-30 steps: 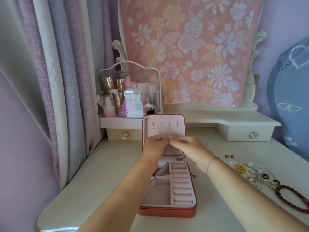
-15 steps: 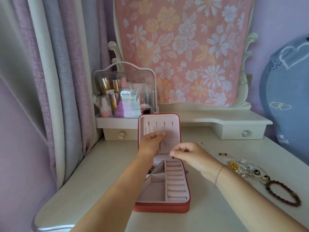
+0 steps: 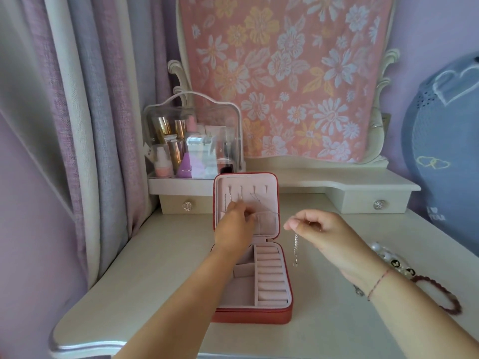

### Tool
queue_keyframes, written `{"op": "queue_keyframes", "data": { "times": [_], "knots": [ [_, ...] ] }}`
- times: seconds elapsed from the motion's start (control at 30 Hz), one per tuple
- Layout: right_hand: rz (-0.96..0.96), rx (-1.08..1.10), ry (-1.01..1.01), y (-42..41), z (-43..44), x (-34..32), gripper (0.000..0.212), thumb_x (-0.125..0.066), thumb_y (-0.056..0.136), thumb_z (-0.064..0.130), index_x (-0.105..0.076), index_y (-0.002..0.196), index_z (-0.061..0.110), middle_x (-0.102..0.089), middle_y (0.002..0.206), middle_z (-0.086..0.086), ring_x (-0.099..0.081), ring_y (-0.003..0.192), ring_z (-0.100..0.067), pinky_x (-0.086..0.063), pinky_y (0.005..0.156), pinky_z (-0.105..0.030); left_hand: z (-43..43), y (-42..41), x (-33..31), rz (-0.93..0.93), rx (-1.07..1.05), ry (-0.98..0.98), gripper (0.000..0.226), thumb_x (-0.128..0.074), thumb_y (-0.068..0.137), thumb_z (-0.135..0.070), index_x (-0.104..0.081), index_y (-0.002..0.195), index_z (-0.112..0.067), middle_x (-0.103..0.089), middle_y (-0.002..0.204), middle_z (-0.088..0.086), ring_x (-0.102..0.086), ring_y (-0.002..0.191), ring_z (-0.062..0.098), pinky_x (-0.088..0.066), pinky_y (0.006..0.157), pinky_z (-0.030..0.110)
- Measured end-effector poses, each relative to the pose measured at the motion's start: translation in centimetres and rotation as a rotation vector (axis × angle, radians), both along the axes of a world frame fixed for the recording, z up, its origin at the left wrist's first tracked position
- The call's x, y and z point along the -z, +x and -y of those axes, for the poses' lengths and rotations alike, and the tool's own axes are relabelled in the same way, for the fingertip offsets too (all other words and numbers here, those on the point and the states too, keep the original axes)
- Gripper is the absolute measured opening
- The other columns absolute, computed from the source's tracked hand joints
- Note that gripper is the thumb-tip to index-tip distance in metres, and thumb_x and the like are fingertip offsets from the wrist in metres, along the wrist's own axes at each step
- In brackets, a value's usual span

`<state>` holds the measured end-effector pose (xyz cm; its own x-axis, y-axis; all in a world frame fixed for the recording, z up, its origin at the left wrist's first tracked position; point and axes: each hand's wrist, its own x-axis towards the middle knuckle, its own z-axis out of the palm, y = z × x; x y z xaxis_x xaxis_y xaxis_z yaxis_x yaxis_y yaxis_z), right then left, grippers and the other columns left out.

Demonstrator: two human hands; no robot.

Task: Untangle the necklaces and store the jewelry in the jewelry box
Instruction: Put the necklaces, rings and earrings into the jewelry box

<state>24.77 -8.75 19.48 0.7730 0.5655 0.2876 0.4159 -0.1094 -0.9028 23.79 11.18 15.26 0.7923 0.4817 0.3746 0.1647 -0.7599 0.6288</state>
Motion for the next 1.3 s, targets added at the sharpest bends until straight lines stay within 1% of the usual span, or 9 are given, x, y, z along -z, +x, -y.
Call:
{"op": "queue_keyframes", "data": {
  "times": [0.07, 0.17, 0.27, 0.37, 0.6, 0.73, 1.03, 1.17, 1.3],
  "knots": [
    [0.02, 0.047, 0.025, 0.5, -0.4, -0.3, 0.016, -0.063, 0.09, 0.019, -0.074, 0.077, 0.02, -0.066, 0.078, -0.012, -0.049, 0.073, -0.007, -0.035, 0.072, -0.026, 0.0, 0.1, 0.1, -0.063, -0.031, 0.056, 0.016, -0.054, 0.097, -0.029, -0.061, 0.105, -0.017, -0.052, 0.118, 0.002, -0.06, 0.094, 0.024, -0.052, 0.082, 0.039],
    [0.0, 0.103, 0.038, 1.6, -1.4, -0.8, 0.016, -0.06, 0.091, 0.014, -0.072, 0.082, 0.011, -0.053, 0.058, -0.001, -0.043, 0.057, -0.009, -0.036, 0.064, -0.025, 0.1, 0.2, 0.2, -0.088, -0.049, 0.084, 0.024, -0.054, 0.098, -0.034, -0.064, 0.106, -0.014, -0.047, 0.123, 0.003, -0.061, 0.093, 0.026, -0.053, 0.081, 0.04],
    [-0.06, 0.093, 0.094, 2.6, -3.2, -1.8, 0.016, -0.055, 0.094, 0.005, -0.067, 0.088, -0.003, -0.059, 0.068, -0.004, -0.049, 0.052, -0.012, -0.04, 0.055, -0.013, 0.3, 0.0, 0.3, -0.055, -0.039, 0.033, 0.024, -0.055, 0.097, -0.03, -0.065, 0.108, -0.012, -0.048, 0.124, 0.004, -0.06, 0.095, 0.027, -0.052, 0.083, 0.039],
    [-0.048, 0.061, 0.119, 3.4, -5.3, -2.8, 0.015, -0.053, 0.094, 0.002, -0.066, 0.086, 0.003, -0.063, 0.074, -0.01, -0.056, 0.05, -0.006, -0.039, 0.049, -0.008, 0.5, -0.3, 0.3, -0.007, -0.036, -0.056, 0.021, -0.055, 0.095, -0.026, -0.066, 0.106, -0.012, -0.049, 0.12, 0.003, -0.06, 0.097, 0.025, -0.05, 0.085, 0.037],
    [0.093, 0.029, -0.035, 5.8, -9.0, -2.2, 0.015, -0.054, 0.093, 0.002, -0.069, 0.09, -0.002, -0.068, 0.081, -0.009, -0.062, 0.064, -0.014, -0.051, 0.069, -0.019, 0.7, -0.9, -0.1, 0.042, 0.004, -0.164, 0.022, -0.049, 0.093, -0.02, -0.066, 0.103, -0.01, -0.046, 0.122, 0.003, -0.056, 0.099, 0.026, -0.045, 0.084, 0.03],
    [0.207, 0.029, -0.165, 6.6, -9.3, -1.4, 0.023, -0.057, 0.091, 0.004, -0.069, 0.08, 0.021, -0.071, 0.081, 0.0, -0.067, 0.068, -0.015, -0.055, 0.081, -0.031, 0.4, -0.9, 0.0, 0.02, 0.024, -0.191, 0.025, -0.048, 0.093, -0.019, -0.066, 0.107, -0.01, -0.045, 0.124, 0.002, -0.054, 0.104, 0.025, -0.044, 0.089, 0.032],
    [0.115, 0.093, 0.03, 8.0, -5.1, -1.0, 0.017, -0.055, 0.09, -0.004, -0.069, 0.087, 0.006, -0.066, 0.072, -0.001, -0.06, 0.053, -0.001, -0.047, 0.062, -0.014, 0.2, -1.3, 0.0, 0.116, 0.047, -0.242, 0.028, -0.056, 0.09, -0.02, -0.065, 0.116, -0.016, -0.046, 0.124, -0.001, -0.057, 0.104, 0.02, -0.044, 0.094, 0.028],
    [0.091, 0.213, -0.155, 11.0, 0.3, 0.8, 0.01, -0.065, 0.088, 0.008, -0.07, 0.089, 0.016, -0.068, 0.084, 0.002, -0.062, 0.078, -0.008, -0.045, 0.075, -0.016, 0.1, -1.4, 0.0, 0.203, 0.03, -0.288, 0.017, -0.058, 0.092, -0.02, -0.066, 0.105, -0.014, -0.047, 0.117, -0.002, -0.059, 0.099, 0.02, -0.046, 0.092, 0.03],
    [0.043, 0.298, -0.455, 14.2, 3.4, 4.1, 0.008, -0.073, 0.081, 0.025, -0.072, 0.076, 0.031, -0.072, 0.086, 0.006, -0.065, 0.096, -0.021, -0.047, 0.092, -0.038, 0.4, -1.1, 0.1, 0.203, 0.065, -0.273, 0.006, -0.059, 0.093, -0.022, -0.065, 0.091, -0.02, -0.05, 0.108, -0.002, -0.058, 0.093, 0.015, -0.042, 0.084, 0.023]
  ]
}}
